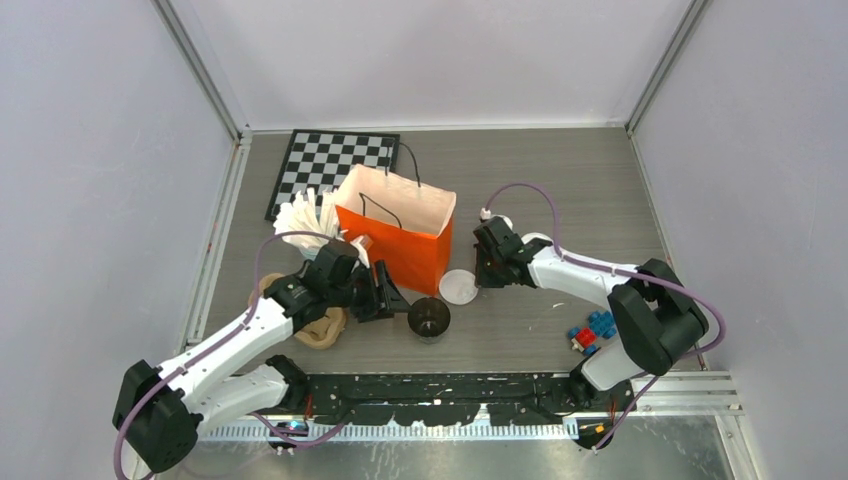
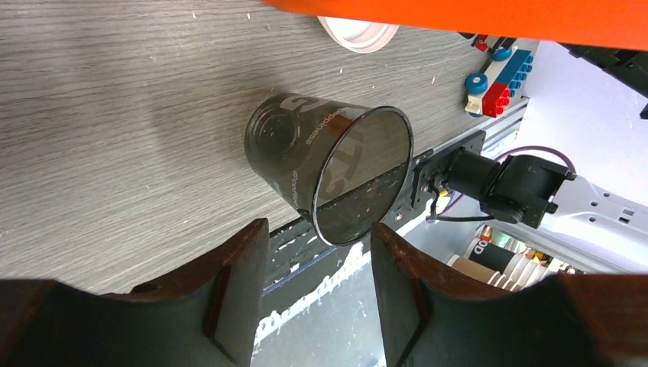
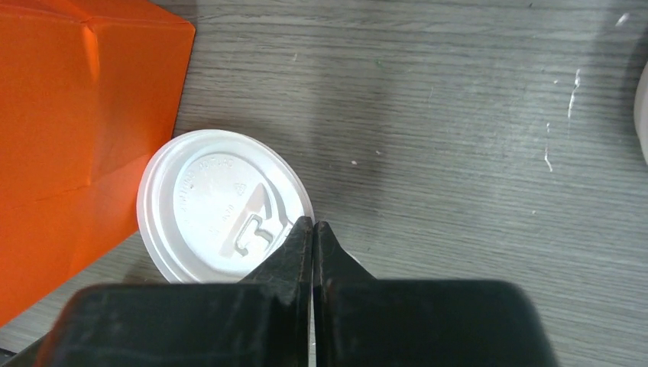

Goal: Pack the takeout coffee

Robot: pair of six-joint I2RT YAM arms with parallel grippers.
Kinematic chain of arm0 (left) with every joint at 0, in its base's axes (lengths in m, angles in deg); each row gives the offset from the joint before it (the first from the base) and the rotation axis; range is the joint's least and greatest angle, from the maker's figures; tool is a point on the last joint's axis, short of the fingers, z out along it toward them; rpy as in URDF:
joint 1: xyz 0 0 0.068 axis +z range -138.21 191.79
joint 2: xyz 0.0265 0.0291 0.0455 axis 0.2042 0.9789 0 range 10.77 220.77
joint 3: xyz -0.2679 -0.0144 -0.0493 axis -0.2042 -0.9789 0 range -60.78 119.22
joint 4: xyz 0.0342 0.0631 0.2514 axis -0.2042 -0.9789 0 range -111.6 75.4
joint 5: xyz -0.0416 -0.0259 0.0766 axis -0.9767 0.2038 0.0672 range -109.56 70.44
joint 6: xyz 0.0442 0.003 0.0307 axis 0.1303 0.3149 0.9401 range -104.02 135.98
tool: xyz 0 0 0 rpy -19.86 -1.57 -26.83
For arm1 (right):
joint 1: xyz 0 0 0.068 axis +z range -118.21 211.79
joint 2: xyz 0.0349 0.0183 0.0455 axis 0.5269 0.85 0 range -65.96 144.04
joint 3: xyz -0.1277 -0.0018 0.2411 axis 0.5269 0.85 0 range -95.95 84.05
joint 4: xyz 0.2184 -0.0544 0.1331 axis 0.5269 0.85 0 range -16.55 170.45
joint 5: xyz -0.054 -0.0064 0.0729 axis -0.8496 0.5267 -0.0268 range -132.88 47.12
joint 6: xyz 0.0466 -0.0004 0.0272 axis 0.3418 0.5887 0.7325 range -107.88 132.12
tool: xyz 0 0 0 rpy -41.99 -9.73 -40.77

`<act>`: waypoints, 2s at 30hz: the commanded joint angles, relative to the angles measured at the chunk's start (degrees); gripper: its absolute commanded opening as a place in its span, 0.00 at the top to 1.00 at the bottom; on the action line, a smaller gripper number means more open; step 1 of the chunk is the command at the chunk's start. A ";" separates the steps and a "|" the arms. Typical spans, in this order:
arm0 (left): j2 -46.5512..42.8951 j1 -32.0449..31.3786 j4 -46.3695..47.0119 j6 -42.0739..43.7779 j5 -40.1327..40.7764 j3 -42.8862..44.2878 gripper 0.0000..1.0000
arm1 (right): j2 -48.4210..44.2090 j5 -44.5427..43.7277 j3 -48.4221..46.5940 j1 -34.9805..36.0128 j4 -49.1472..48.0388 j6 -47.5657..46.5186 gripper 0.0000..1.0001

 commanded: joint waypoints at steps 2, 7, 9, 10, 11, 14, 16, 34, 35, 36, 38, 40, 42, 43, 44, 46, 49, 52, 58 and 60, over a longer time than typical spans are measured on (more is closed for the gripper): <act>0.36 -1.07 4.85 -0.63 -0.32 -1.14 0.47 | -6.04 -0.50 1.09 -0.26 2.56 0.44 1.00; 1.81 -2.38 6.34 -0.90 0.95 -1.61 0.48 | -14.21 -2.21 2.58 -0.28 10.57 2.78 1.00; 2.86 -3.13 7.15 -0.90 1.33 -1.66 0.48 | -18.26 -2.92 3.07 -0.26 13.79 3.60 1.00; 3.35 -3.48 7.35 -0.80 1.22 -1.53 0.48 | -20.24 -3.14 3.07 -0.28 16.49 3.94 1.00; 3.64 -3.83 6.90 -0.55 1.28 -1.10 0.49 | -23.04 -3.28 2.95 -0.24 18.84 4.20 1.00; 1.56 -5.43 3.69 0.53 3.27 0.63 0.50 | -29.21 -3.86 0.59 -0.23 27.26 5.27 1.00; -0.97 -5.46 1.39 0.87 4.16 1.47 0.50 | -33.15 -2.95 -1.72 -0.24 31.69 5.68 1.00; 1.67 -5.46 -9.56 3.12 0.23 24.79 0.54 | -31.88 -5.54 -18.59 11.06 40.06 2.60 0.99; 2.11 -5.50 -9.68 3.17 -0.03 25.55 0.54 | -30.48 -8.82 -20.17 15.08 40.17 2.85 0.99; 2.45 -5.54 -9.86 3.14 -0.17 26.01 0.54 | -29.13 -10.05 -20.99 16.75 40.15 3.24 0.99; 2.73 -5.57 -10.34 2.83 -0.16 26.35 0.55 | -26.59 -11.92 -23.13 20.01 39.70 4.28 1.00; 2.73 -5.70 -10.52 2.37 -0.32 25.83 0.55 | -24.47 -11.80 -24.32 21.42 37.95 5.35 0.99; 2.63 -5.89 -10.57 1.69 -0.30 24.92 0.55 | -23.29 -12.06 -25.27 22.57 35.75 6.08 1.00; 2.61 -5.98 -10.51 1.34 -0.28 24.60 0.54 | -22.67 -12.02 -25.73 22.93 34.45 6.22 1.00; 2.55 -6.06 -10.54 1.00 -0.32 24.28 0.54 | -22.10 -11.89 -26.25 23.25 33.83 6.22 0.99; 2.69 -6.23 -10.48 0.56 -0.74 23.83 0.54 | -20.79 -11.54 -27.38 23.62 33.25 5.98 1.00; 2.98 -6.41 -9.48 0.35 -1.88 23.11 0.54 | -19.49 -11.38 -28.81 24.07 32.90 5.35 1.00; 3.53 -6.56 -9.52 0.54 -2.51 22.73 0.54 | -19.08 -11.66 -29.81 24.07 32.76 5.14 0.99; 3.32 -7.28 -11.13 1.38 -0.67 22.48 0.58 | -19.36 -10.99 -30.51 24.14 32.46 5.21 1.00; 3.39 -7.31 -11.52 1.55 -0.28 22.31 0.64 | -19.54 -10.72 -30.53 24.19 31.96 5.45 1.00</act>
